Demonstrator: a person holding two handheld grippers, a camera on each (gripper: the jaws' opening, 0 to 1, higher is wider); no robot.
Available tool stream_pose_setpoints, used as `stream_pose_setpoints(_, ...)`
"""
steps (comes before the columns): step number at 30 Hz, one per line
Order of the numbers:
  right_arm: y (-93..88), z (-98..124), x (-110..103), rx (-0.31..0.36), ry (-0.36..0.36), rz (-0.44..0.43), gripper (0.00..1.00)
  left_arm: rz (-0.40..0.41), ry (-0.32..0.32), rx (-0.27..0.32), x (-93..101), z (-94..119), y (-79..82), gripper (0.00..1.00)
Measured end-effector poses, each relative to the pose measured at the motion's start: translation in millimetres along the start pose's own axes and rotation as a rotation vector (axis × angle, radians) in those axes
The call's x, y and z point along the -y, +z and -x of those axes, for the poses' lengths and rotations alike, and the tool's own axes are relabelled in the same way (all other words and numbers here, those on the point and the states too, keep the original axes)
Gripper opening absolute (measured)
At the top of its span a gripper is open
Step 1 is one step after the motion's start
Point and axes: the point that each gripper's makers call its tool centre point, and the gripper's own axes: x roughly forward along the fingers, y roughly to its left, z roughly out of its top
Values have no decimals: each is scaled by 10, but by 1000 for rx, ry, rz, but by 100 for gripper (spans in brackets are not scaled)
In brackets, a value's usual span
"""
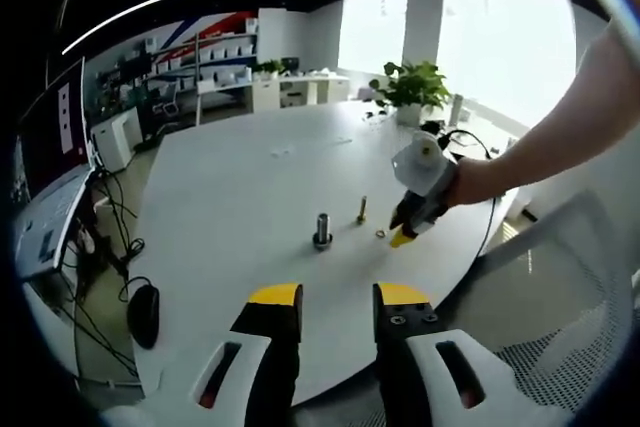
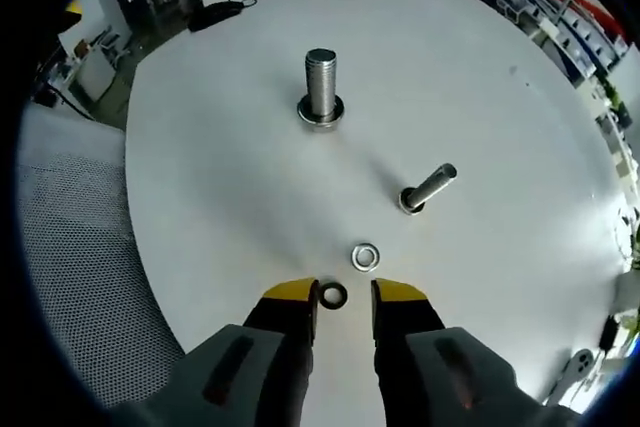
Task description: Place the washer onto the threaded stud by aligning its center hole with the stud, sliding it down to the base, and recovering from edge contact or off-axis alignment until the washer reaches the visible bottom stop.
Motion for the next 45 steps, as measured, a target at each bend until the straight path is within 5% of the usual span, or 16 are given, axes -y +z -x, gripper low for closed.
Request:
stream_pose_setpoints(10, -55, -42, -81, -75, 71, 86, 17, 10, -3, 2, -3, 0, -2, 26)
stream_pose_setpoints(12, -59, -48, -48, -106, 93, 54, 15, 7, -5, 1, 2, -2, -3, 26)
stream_pose_setpoints(19, -71, -68, -87, -278, 63, 167, 16, 2, -18, -10, 35, -16, -21, 26)
stream_pose_setpoints(37, -73, -77, -88, -329, 66, 224, 16, 12, -29, -17, 41, -22, -36, 25)
stream_pose_setpoints(45, -96, -69, -91, -290, 76, 273, 16, 15, -29, -10, 40, -19, -26, 25)
